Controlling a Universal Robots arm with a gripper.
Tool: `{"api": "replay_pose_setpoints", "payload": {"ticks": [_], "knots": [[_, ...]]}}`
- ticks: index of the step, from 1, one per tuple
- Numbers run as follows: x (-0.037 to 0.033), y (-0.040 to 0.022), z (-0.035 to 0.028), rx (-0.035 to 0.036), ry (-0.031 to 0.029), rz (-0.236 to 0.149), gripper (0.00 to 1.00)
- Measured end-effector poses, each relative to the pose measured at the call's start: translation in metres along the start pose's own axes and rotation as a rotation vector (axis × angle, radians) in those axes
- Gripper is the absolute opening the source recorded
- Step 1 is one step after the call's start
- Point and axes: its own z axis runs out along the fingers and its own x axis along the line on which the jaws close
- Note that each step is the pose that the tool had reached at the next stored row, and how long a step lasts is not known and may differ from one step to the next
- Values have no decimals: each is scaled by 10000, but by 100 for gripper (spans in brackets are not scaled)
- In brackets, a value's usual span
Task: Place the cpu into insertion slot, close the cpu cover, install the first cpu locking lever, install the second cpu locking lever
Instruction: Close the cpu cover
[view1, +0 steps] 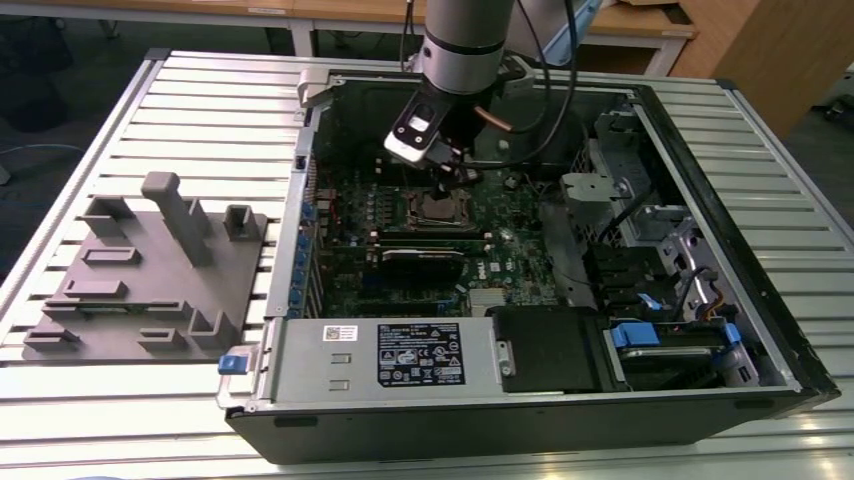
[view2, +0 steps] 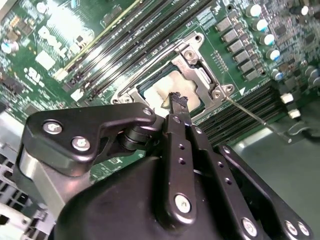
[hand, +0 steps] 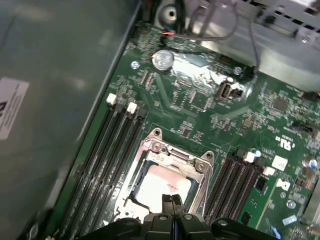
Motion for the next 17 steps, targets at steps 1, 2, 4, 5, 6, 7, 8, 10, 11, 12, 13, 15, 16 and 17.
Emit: {"api": "replay_pose_setpoints", "payload": {"ticks": [1,2,4,5,6,7,8,10,11,12,13,15,16,17], "knots": [[0,0,0,3,0,-161,11],[0,0,0,5,1,-324,11],[0,0,0,10,2,-653,11],[0,0,1,13,3,-833,11],[0,0,1,15,4,-998,11],[0,0,1,18,5,-1164,11],[0,0,1,21,5,-1322,11],[0,0,1,25,7,-1621,11],[0,0,2,26,7,-1698,11],[0,0,1,26,7,-1703,11],[0,0,2,26,7,-1706,11],[0,0,2,26,7,-1709,11],[0,0,2,26,7,-1710,11],[0,0,1,26,7,-1714,11]]}}
